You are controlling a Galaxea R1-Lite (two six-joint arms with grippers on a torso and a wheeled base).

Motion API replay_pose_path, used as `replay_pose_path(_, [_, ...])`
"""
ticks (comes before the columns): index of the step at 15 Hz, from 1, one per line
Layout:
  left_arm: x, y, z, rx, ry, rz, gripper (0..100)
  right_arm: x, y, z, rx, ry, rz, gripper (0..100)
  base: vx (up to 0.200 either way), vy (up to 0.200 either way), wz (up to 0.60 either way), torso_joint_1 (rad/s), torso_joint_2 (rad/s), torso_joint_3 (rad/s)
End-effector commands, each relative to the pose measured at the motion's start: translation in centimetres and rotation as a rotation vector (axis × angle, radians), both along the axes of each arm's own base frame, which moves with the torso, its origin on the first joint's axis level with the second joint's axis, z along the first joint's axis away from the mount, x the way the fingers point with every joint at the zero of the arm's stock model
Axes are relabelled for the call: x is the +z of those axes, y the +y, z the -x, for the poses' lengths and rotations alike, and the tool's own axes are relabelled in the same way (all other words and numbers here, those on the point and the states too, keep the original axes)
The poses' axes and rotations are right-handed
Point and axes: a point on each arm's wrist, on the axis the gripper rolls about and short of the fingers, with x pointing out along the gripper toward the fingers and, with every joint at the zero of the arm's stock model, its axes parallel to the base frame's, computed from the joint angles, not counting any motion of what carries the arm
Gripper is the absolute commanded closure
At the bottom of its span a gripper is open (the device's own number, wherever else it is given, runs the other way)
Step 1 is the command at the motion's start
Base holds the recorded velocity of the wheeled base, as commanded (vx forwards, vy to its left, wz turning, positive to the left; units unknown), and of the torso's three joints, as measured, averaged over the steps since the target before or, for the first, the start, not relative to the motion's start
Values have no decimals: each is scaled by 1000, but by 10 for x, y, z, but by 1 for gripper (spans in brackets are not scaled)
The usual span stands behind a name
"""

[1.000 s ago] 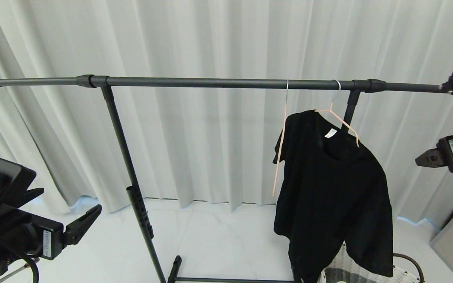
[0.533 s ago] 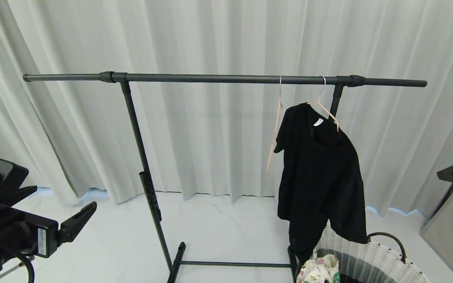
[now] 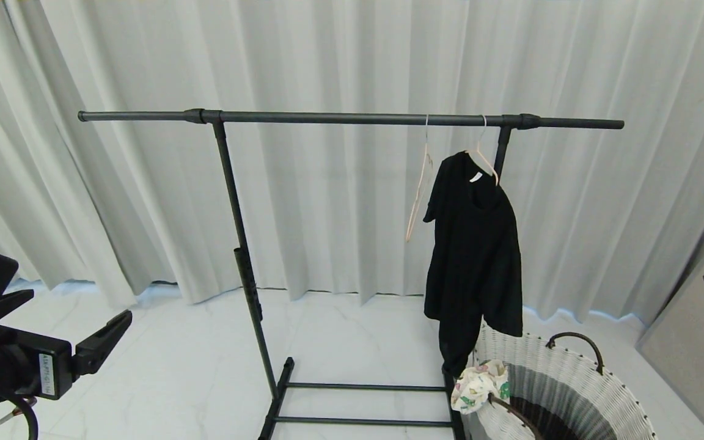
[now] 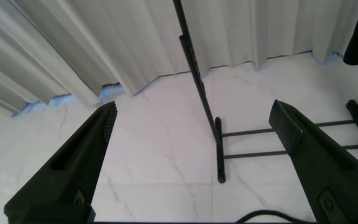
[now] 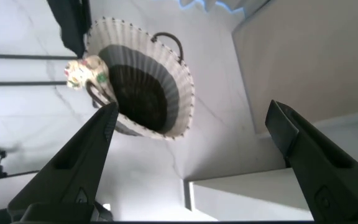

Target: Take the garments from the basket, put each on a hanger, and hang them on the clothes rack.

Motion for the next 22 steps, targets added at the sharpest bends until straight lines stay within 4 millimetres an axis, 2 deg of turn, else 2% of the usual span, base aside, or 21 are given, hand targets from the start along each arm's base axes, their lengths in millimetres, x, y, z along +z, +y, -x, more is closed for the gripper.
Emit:
replay_pose_path(1, [-1,0,0,1,2,2,0,-1,-1,-2,-5,0,7,0,0,0,0,0,0,0])
replay_pose_path(8, [-2,1,-1,8,11,3,0,-8,0,-4,28,-13,27,0,0,0,0,-17,38,20])
replay_pose_path(13, [-7,1,0,10,29,14,0,-19,0,-4,27,25,43,0,0,0,0,-195,445,253])
replay_pose_path(18, [3,2,-5,89,-11,153,0,-18,-1,-1,28,19,41,0,0,0,0,-195,476,284])
replay_pose_path(22, [4,2,-6,121,-16,148,0,-27,-4,5,27,45,52,0,0,0,0,-176,464,289])
